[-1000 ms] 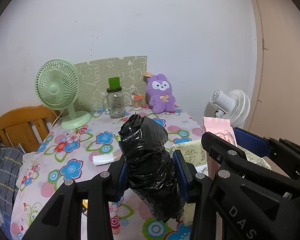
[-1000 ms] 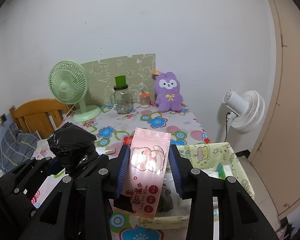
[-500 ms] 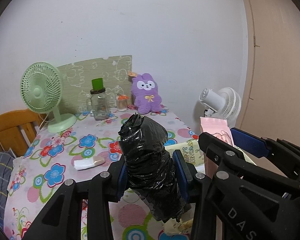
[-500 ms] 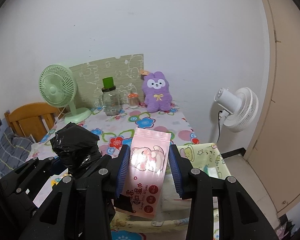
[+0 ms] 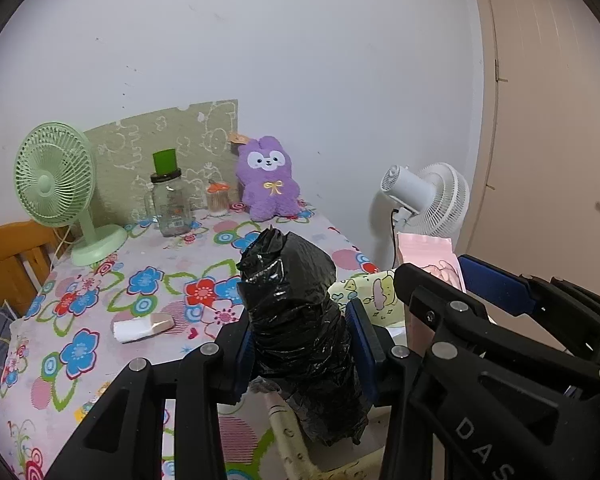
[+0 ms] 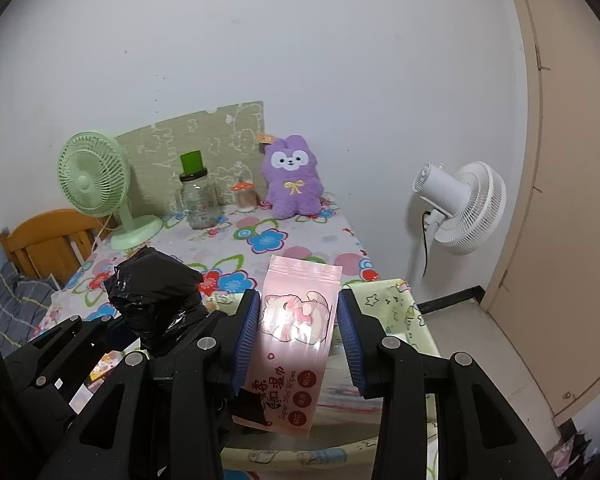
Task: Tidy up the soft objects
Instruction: 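Carry the black bundle with the left tool while the right tool carries the pink packet to the paper box, then open the left tool over the paper box while the right tool releases the pink packet into it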
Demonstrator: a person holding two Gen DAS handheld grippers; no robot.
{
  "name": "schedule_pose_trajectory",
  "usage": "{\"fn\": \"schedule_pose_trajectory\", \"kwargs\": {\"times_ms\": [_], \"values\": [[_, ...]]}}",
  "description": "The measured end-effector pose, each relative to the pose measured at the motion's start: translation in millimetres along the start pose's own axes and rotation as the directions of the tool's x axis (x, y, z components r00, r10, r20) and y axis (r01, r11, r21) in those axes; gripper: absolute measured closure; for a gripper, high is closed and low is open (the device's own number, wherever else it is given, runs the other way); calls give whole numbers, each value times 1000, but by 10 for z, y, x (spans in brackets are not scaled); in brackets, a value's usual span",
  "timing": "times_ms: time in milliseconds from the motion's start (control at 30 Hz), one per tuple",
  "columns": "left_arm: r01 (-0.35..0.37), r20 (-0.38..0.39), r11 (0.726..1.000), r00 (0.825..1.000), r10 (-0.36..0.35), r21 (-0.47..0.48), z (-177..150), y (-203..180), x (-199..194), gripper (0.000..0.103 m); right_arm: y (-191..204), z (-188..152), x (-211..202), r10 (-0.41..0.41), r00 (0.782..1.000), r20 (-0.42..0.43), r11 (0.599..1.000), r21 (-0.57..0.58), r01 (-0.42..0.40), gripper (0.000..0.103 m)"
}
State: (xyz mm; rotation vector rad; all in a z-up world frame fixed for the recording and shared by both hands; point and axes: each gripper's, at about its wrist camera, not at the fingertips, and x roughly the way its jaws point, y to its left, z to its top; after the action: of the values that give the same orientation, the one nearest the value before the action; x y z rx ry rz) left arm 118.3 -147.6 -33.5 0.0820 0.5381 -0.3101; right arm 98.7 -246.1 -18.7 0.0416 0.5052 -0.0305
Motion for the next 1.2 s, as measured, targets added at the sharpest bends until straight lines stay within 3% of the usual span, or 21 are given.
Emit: {"fn": "schedule_pose_trajectory", "kwargs": {"times_ms": [567,700,767,933,1200], "values": [[22,-70,999,997,-21,25,-33,-110,347,58,-255,-82,291,-21,998,-54,999,43,23,60],[16,-95,999,995,-13,32,-59,-111,409,41,-280,-116,366,-20,997,-74,998,50,23,60],[17,-100,999,995,-13,41,-65,-118,410,40,-285,-127,396,-17,997,-82,998,53,21,60],[28,-102,998,995,-21,63,-74,-149,374,25,-309,-143,426,-12,996,-89,998,65,17,60],[21,-105,998,994,-14,65,-76,-141,345,19,-274,-132,408,-6,996,-91,998,56,11,55]]}}
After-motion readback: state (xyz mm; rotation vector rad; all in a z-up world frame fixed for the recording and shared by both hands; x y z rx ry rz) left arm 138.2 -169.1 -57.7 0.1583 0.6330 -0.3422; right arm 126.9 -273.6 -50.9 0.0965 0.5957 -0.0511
